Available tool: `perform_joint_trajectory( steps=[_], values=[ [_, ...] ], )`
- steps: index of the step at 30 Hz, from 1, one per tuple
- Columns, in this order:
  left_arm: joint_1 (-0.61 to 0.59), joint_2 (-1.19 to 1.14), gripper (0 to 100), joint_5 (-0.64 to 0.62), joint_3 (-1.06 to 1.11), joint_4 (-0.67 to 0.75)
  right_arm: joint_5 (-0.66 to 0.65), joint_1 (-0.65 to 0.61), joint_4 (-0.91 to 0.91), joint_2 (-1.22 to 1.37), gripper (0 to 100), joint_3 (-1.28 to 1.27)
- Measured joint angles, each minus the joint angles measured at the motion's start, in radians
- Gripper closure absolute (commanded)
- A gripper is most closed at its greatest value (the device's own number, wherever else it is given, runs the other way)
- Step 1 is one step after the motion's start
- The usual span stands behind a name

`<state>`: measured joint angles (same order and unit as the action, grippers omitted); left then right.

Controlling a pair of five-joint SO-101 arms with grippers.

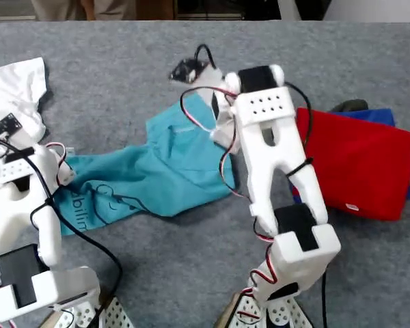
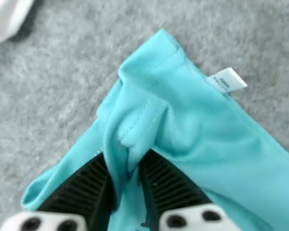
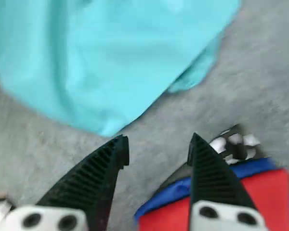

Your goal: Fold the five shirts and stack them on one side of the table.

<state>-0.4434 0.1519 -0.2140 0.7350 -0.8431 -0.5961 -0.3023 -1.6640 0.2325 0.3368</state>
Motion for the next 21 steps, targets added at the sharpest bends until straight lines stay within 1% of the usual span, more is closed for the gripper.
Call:
perform_joint_trajectory(
  steps=[2, 6, 11, 15, 18, 21],
  values=[
    [0.0, 0.0, 98, -0.002, 0.017, 0.032, 0.04, 0.0, 0.017, 0.075, 78.6, 0.091],
    [0.0, 0.0, 98, -0.002, 0.02, 0.051, 0.124, 0.0, 0.018, 0.285, 78.6, 0.321],
    [0.0, 0.0, 98, -0.002, 0.02, 0.051, 0.238, -0.029, -0.046, 0.548, 78.6, 0.667],
    [0.0, 0.0, 98, -0.002, 0.02, 0.051, 0.301, -0.066, -0.083, 0.723, 78.6, 0.93],
    [0.0, 0.0, 98, -0.002, 0.02, 0.051, 0.341, -0.074, -0.092, 0.822, 78.6, 1.043],
    [0.0, 0.0, 98, -0.002, 0.02, 0.051, 0.385, -0.071, -0.094, 0.876, 78.6, 1.083]
  ],
)
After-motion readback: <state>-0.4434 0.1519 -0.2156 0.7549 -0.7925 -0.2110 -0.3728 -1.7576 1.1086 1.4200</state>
